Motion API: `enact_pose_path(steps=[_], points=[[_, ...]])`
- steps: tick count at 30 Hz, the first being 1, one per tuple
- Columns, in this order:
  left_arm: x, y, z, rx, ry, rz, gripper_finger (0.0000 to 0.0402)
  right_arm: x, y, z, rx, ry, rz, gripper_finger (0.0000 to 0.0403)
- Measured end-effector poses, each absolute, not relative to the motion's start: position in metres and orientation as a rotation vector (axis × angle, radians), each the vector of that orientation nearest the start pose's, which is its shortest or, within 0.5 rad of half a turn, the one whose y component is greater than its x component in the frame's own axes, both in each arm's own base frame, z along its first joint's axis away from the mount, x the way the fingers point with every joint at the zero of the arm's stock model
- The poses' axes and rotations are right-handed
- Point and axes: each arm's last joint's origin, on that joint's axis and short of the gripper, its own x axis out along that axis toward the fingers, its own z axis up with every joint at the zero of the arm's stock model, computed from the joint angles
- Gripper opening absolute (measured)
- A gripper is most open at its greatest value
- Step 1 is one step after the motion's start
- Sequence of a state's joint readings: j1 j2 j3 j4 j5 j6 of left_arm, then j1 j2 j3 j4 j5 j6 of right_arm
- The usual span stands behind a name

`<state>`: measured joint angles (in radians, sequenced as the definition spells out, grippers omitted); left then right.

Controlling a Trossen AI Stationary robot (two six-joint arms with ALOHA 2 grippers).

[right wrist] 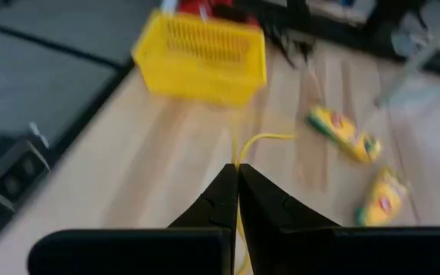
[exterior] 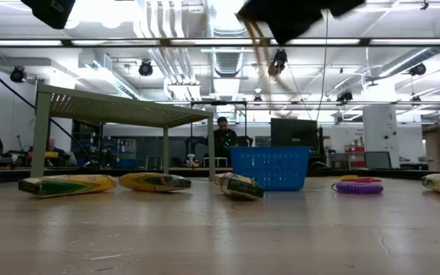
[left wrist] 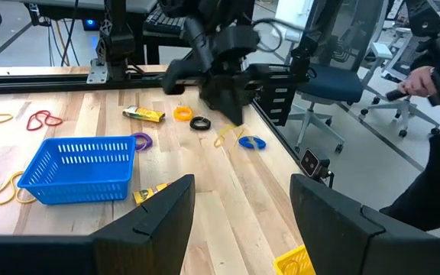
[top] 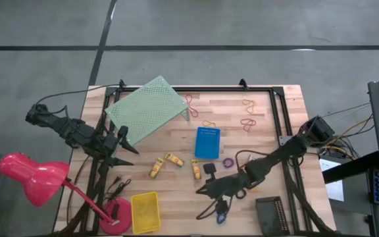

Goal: Pick & Place Office Desk Supplies
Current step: Put the yellow rubber band into the yellow basket

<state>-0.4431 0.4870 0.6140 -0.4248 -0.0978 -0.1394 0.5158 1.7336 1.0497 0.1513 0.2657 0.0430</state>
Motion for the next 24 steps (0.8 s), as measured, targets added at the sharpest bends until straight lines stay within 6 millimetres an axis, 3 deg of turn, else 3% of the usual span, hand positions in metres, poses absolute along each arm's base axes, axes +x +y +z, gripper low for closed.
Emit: enact_pose_path(steps=[5, 24], points=[[0.105, -0.047, 0.289, -0.057, 0.312, -0.322, 0.0221, 0.345, 0.185, 0.206, -0.184, 0.45, 0.241, 0.0008], [0.104, -0.046, 0.288, -0.055, 0.32, -0.321, 0.0221, 0.437, 0.225, 0.158, -0.094, 0.245, 0.228, 0.0008]])
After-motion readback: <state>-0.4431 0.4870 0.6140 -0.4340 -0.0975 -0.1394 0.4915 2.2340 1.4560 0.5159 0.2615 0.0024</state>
